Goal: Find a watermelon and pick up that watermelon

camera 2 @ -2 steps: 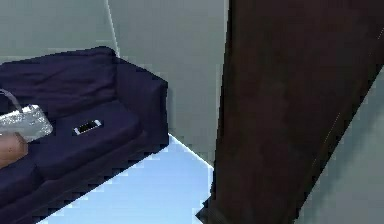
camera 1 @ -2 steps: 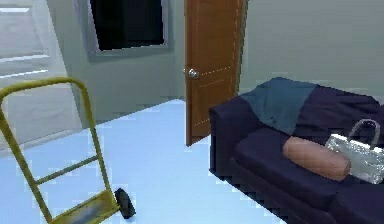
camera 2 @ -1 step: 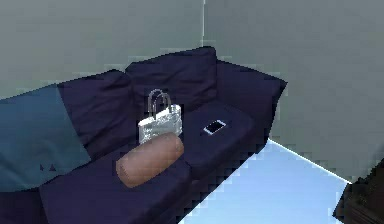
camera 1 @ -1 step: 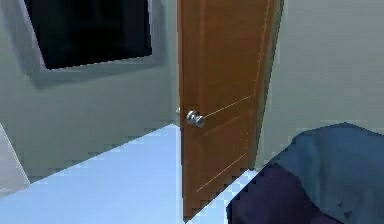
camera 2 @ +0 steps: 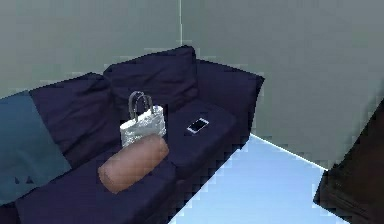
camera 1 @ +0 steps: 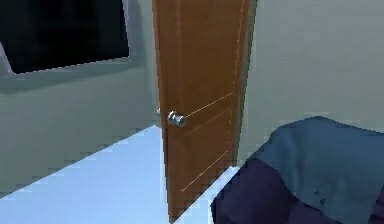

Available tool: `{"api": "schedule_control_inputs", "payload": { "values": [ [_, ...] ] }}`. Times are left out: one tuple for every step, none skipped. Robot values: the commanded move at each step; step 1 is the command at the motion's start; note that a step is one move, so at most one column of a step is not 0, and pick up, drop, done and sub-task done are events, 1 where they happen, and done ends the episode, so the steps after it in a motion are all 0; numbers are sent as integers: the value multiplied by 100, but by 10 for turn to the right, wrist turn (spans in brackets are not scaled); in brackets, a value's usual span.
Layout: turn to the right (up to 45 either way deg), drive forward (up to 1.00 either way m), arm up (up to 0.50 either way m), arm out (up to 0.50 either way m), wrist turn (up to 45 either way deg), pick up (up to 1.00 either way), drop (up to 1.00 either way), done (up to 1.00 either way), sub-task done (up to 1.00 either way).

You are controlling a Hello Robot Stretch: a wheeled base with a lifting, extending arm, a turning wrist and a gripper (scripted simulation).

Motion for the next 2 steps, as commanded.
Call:
{"api": "schedule_control_inputs", "payload": {
  "values": [
    [0,25,0,0,0,0,0,0,0],
    [-450,0,0,0,0,0,0,0,0]
  ]
}}
